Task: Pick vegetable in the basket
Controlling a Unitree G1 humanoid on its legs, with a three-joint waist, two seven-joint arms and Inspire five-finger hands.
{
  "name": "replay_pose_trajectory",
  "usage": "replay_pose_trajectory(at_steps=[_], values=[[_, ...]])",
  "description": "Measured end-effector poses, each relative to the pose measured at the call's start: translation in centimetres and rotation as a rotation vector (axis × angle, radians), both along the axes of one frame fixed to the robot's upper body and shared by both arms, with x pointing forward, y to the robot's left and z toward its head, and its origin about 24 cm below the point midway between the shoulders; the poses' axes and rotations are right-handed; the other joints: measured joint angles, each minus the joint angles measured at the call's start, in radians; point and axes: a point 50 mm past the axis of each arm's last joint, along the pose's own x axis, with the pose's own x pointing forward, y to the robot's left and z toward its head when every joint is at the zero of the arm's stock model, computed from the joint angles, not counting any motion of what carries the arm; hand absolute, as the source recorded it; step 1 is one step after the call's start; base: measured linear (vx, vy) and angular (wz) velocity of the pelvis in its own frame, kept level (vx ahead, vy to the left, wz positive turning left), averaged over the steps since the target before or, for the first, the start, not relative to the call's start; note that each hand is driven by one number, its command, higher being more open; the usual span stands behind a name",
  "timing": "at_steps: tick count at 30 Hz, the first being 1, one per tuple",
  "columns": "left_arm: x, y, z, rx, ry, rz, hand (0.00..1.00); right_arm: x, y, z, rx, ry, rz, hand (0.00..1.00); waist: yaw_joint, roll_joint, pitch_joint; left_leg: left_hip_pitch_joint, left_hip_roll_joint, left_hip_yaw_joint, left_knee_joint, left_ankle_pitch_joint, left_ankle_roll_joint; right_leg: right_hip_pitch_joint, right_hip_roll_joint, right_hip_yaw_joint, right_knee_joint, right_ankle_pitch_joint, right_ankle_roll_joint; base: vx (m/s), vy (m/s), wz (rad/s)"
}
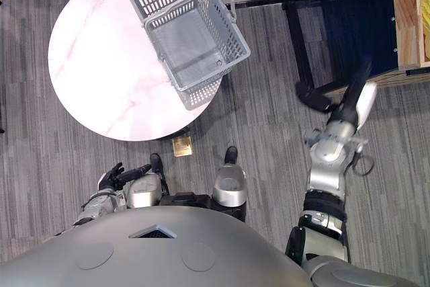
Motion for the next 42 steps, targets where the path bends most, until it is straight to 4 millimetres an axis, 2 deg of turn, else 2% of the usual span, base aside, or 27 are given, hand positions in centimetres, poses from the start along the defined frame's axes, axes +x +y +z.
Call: replay_pose_trajectory(at_steps=[2, 4, 9, 14, 16, 18, 19, 24, 32, 35, 42], values=[[0.2, 0.3, 0.1, 0.006, -0.008, -0.004, 1.0, 1.6, 1.7, 2.3, -0.084, -0.066, 0.109, 1.0, 0.002, -0.015, 0.012, -0.001, 0.0, -0.003, 0.0, 0.0, 0.0, -0.001, 0.0, -0.002, 0.0, 0.0, 0.0, 0.0, 0.0, 0.0], [0.4, 0.6, 0.2, 0.008, -0.014, -0.003, 1.0, 2.6, 3.4, 3.1, -0.111, -0.087, 0.204, 1.0, 0.004, -0.024, 0.021, -0.002, 0.0, -0.007, 0.0, 0.0, 0.0, -0.001, 0.0, -0.002, 0.0, 0.0, 0.0, 0.0, 0.0, 0.0], [1.2, 0.6, 0.3, -0.001, -0.034, -0.003, 1.0, 4.5, 8.1, 4.3, -0.239, -0.054, 0.5, 1.0, 0.021, -0.024, 0.043, -0.012, -0.001, -0.021, 0.001, 0.003, 0.002, 0.0, -0.001, -0.012, 0.0, 0.0, 0.0, 0.01, -0.002, 0.08], [2.0, 0.6, 0.5, 0.0, -0.056, -0.017, 1.0, 6.2, 11.9, 5.5, -0.306, -0.055, 0.698, 1.0, 0.033, -0.028, 0.071, -0.019, 0.0, -0.038, 0.001, 0.01, 0.004, 0.003, -0.002, -0.027, 0.003, 0.0, 0.0, -0.01, -0.006, 0.1], [2.2, 0.7, 0.6, 0.004, -0.064, -0.018, 1.0, 7.8, 14.3, 6.3, -0.369, -0.051, 0.812, 1.0, 0.036, -0.033, 0.081, -0.019, 0.0, -0.039, 0.001, 0.014, 0.004, 0.002, -0.003, -0.028, 0.005, 0.002, 0.0, 0.0, 0.0, 0.0], [2.7, 0.7, 0.7, 0.003, -0.079, -0.021, 1.0, 8.9, 15.2, 6.9, -0.414, -0.039, 0.859, 1.0, 0.051, -0.033, 0.097, -0.02, 0.001, -0.041, 0.001, 0.019, 0.005, 0.002, -0.002, -0.028, 0.005, 0.006, -0.001, -0.04, -0.001, 0.03], [3.1, 0.6, 0.8, 0.001, -0.088, -0.023, 1.0, 9.5, 15.3, 7.0, -0.425, -0.029, 0.862, 1.0, 0.061, -0.032, 0.102, -0.025, 0.001, -0.045, 0.001, 0.022, 0.005, 0.0, -0.002, -0.031, 0.005, 0.008, -0.001, -0.04, -0.003, 0.08], [3.2, 0.9, 0.9, -0.002, -0.102, 0.016, 1.0, 11.1, 15.7, 7.6, -0.464, -0.005, 0.865, 1.0, 0.07, -0.041, 0.115, -0.038, 0.001, -0.062, 0.001, 0.031, 0.006, -0.001, -0.002, -0.033, 0.004, 0.012, 0.001, -0.02, -0.002, 0.08], [3.8, 1.0, 1.1, 0.004, -0.119, 0.035, 1.0, 14.1, 15.3, 14.2, -0.567, -0.131, 0.764, 1.0, 0.066, -0.038, 0.134, -0.066, 0.003, -0.059, 0.0, 0.047, 0.01, -0.024, 0.007, -0.021, -0.029, 0.049, -0.007, -0.03, 0.002, -0.05], [4.0, 1.0, 1.2, 0.004, -0.127, 0.036, 1.0, 14.8, 15.3, 15.9, -0.61, -0.161, 0.732, 1.0, 0.065, -0.035, 0.14, -0.078, 0.005, -0.063, 0.0, 0.053, 0.01, -0.034, 0.008, -0.023, -0.029, 0.053, -0.01, -0.01, -0.001, 0.01], [4.7, 0.9, 1.3, 0.005, -0.147, 0.041, 1.0, 15.9, 15.1, 18.6, -0.642, -0.191, 0.683, 1.0, 0.076, -0.031, 0.148, -0.108, 0.005, -0.071, -0.002, 0.065, 0.012, -0.06, 0.009, -0.027, -0.03, 0.063, -0.014, -0.01, -0.001, 0.02]])
